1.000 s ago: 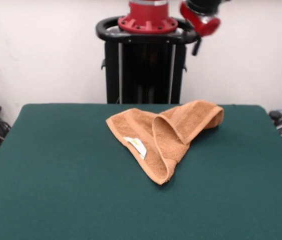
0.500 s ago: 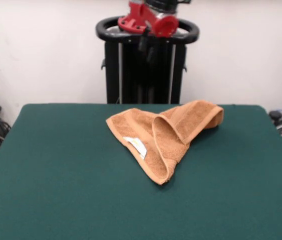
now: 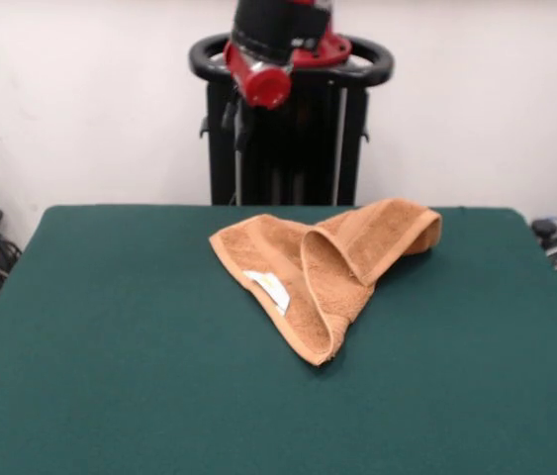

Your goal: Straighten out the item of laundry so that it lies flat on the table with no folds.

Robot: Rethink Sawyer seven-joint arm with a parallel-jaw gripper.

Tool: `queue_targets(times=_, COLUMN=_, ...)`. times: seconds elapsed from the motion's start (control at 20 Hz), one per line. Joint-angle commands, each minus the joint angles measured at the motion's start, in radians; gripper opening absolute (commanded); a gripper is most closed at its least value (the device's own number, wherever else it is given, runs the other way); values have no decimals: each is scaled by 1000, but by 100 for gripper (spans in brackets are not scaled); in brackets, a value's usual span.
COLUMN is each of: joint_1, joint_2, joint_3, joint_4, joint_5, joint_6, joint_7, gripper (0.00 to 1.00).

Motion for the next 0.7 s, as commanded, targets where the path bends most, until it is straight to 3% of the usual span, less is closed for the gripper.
queue_targets(times=0.05, joint_1=-43, joint_2=197, joint_3=121, joint_4=114, joint_5=-37, joint_6=-153, joint_7=146, gripper=100)
queue_targets(times=0.35, joint_1=-77, joint_2=332, joint_3=142, joint_4=129, joint_5=-28, joint_6=-338, joint_7=200, gripper=100)
queue_targets(times=0.7, joint_1=-109, joint_2=398, joint_3=225, joint_4=137, joint_5=5, joint_6=-414, joint_7=232, gripper=100)
